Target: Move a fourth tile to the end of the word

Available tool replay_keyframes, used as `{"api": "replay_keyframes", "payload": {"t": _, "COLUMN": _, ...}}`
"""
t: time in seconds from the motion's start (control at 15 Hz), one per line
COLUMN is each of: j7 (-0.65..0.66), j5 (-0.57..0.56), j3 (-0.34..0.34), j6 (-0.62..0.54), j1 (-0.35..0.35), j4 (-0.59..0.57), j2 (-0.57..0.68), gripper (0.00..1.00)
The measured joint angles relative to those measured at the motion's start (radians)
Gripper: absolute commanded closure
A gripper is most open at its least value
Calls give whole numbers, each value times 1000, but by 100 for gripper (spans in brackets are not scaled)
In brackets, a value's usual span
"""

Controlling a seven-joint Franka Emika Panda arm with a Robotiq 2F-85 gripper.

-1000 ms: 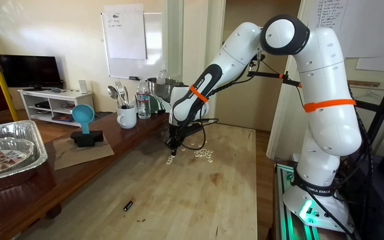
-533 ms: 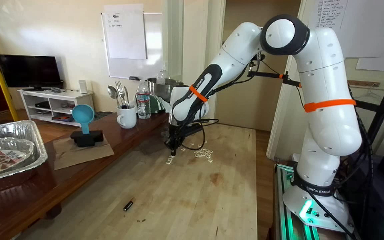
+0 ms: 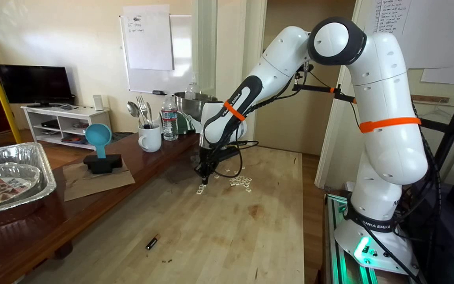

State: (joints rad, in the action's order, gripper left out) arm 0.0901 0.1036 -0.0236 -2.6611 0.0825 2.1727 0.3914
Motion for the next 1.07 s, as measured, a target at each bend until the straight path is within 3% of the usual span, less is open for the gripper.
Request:
{"api": "replay_keyframes", "payload": {"t": 0.33, "j7": 0, "j5": 0, "j3": 4, "j6": -2, "j1": -1, "j4": 0, "j2": -9, "gripper": 100}}
{"api": "replay_keyframes", "payload": {"t": 0.4, "j7": 0, "j5": 0, "j3": 4, "j6": -2, "j1": -2, "j4": 1, "j2": -12, "gripper": 74}}
{"api": "replay_keyframes", "payload": {"t": 0.47, "j7": -2, "j5": 0, "j3": 3, "j6": -2, "j1": -2, "j4": 2, "j2": -15, "gripper": 73}}
{"api": "replay_keyframes", "payload": {"t": 1.07, "j7": -154, "j5": -3, "j3": -20, "j6": -2, "j1": -6, "j4": 50, "j2": -61, "gripper": 7}}
